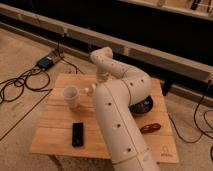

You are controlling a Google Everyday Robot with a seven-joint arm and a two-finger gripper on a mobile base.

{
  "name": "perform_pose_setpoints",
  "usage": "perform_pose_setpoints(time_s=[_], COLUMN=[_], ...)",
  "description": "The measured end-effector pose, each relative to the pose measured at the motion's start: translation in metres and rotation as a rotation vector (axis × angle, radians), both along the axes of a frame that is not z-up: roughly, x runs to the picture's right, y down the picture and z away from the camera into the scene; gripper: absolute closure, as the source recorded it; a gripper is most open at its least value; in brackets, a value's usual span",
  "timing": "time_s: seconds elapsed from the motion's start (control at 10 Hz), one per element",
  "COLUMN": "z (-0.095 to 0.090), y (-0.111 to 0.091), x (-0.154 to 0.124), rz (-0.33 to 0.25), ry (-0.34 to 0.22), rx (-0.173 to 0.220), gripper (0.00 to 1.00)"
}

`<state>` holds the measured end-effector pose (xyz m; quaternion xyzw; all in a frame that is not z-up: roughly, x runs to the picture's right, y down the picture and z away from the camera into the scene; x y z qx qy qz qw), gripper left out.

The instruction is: Stand the bottle upright

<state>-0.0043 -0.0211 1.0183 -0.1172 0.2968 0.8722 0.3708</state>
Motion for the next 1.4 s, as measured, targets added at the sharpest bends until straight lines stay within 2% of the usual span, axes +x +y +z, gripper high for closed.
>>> perform_pose_setpoints(time_s=[0.1,0.2,0.3,0.6,0.7,1.0,1.3,1.4], z=[0.002,0.003,0.004,0.004,0.001,-0.012,-0.035,-0.048], y=[0.002,0.004,0.005,0.004,0.003,-0.006,-0.021,-0.028], x=[-0.001,-0.002,-0.002,0.001,0.003,0.014,0.029,0.034], rz=[0.005,0.007,0.01,0.031,0.048,0.102,0.144,0.167], ry=[0.0,0.001,0.001,-0.006,-0.011,-0.027,-0.062,-0.09], rx=[-0.007,-0.014,-0.017,-0.023,-0.024,-0.02,-0.002,0.005], gripper=[0.35,0.4,0.47,0.79,0.84,0.84,0.84,0.84])
